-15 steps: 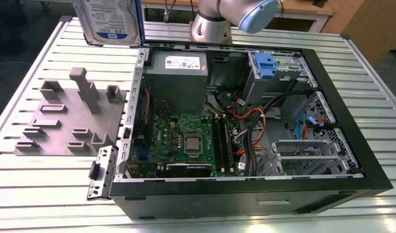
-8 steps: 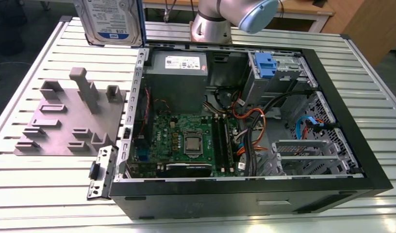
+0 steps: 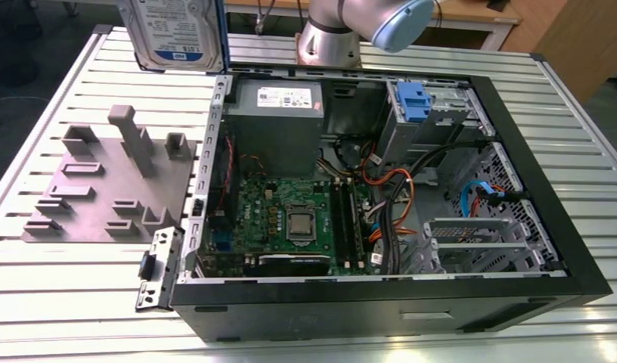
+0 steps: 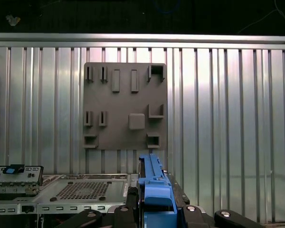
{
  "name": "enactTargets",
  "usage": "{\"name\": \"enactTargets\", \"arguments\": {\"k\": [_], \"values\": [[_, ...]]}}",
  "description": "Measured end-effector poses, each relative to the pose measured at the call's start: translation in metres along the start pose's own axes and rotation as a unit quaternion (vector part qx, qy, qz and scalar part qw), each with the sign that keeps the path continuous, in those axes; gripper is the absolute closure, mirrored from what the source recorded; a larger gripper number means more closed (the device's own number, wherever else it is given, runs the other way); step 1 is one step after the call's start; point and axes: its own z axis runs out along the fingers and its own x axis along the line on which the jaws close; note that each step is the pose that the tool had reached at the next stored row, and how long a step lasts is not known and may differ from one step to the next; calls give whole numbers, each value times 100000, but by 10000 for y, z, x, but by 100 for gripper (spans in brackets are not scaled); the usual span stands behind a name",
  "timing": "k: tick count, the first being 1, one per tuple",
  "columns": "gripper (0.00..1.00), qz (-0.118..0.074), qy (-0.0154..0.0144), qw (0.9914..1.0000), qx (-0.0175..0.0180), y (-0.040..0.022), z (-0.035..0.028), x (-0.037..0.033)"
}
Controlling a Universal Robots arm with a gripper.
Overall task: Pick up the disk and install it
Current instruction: 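Pick up the disk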
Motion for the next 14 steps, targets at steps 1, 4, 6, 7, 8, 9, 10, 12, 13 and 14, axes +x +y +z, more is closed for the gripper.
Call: {"name": "enactTargets", "arguments": {"k": [1, 4, 6, 7, 8, 9, 10, 12, 13, 14], "values": [[63, -3, 2, 100000, -3, -3, 0, 0], [63, -3, -3, 100000, 1, -8, 0, 0], [63, -2, -1, 100000, 1, -13, 0, 0], [63, -3, 1, 100000, -2, -15, 0, 0], [63, -4, 0, 100000, -1, -17, 0, 0], [63, -1, 0, 100000, -2, -19, -1, 0], [63, -3, -1, 100000, -1, -20, 0, 0], [63, -2, -1, 100000, 1, -24, 0, 0], [63, -5, -1, 100000, -3, -26, -1, -1], [63, -2, -2, 100000, -1, -28, -1, -1]]}}
